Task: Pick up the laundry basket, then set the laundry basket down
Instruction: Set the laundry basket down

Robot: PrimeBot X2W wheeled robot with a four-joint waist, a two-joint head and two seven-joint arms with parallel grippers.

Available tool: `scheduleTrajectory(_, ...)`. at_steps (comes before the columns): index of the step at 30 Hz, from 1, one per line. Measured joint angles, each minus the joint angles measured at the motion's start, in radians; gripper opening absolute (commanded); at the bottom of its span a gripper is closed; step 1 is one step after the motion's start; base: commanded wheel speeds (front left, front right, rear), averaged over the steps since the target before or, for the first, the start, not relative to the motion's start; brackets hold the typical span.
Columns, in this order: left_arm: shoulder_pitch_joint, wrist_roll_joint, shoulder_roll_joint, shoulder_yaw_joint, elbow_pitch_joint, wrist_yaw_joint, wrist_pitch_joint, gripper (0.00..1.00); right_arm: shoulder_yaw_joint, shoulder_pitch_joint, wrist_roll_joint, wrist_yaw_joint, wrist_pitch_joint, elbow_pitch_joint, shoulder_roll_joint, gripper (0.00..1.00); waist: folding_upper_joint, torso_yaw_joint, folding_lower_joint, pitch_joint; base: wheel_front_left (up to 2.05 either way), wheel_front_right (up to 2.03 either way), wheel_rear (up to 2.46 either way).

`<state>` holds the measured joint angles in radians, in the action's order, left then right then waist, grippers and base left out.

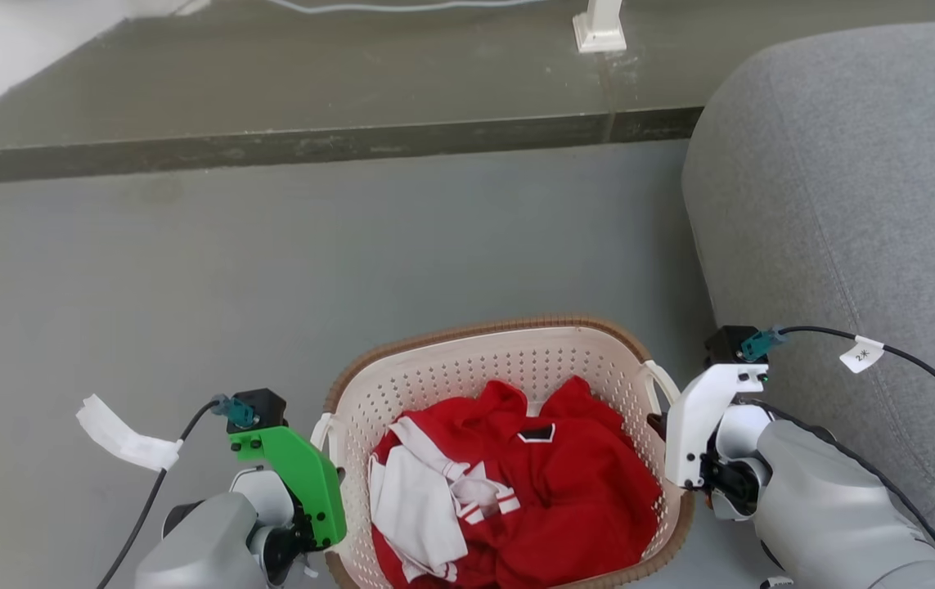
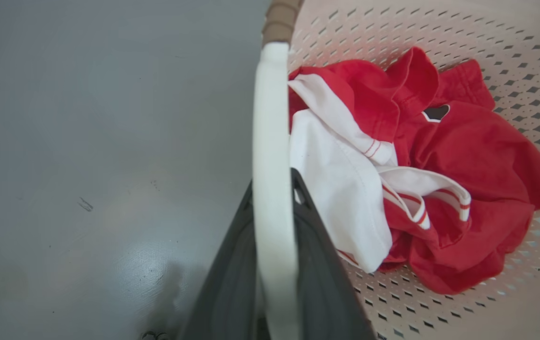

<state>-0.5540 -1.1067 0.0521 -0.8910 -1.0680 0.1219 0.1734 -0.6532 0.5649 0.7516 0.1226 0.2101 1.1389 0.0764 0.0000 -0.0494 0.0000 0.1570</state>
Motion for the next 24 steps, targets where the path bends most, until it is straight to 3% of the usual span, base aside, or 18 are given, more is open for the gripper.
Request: scheduleTrajectory(24,-0.125,0.012,0.004,0.006,0.008,0.0,-0.139,0.0,-0.009,0.079,0.008,0.0,-0.139,-0.062,0.032,0.0,0.0,-0.013,0.0,0.206,0.0,0.0,0.0)
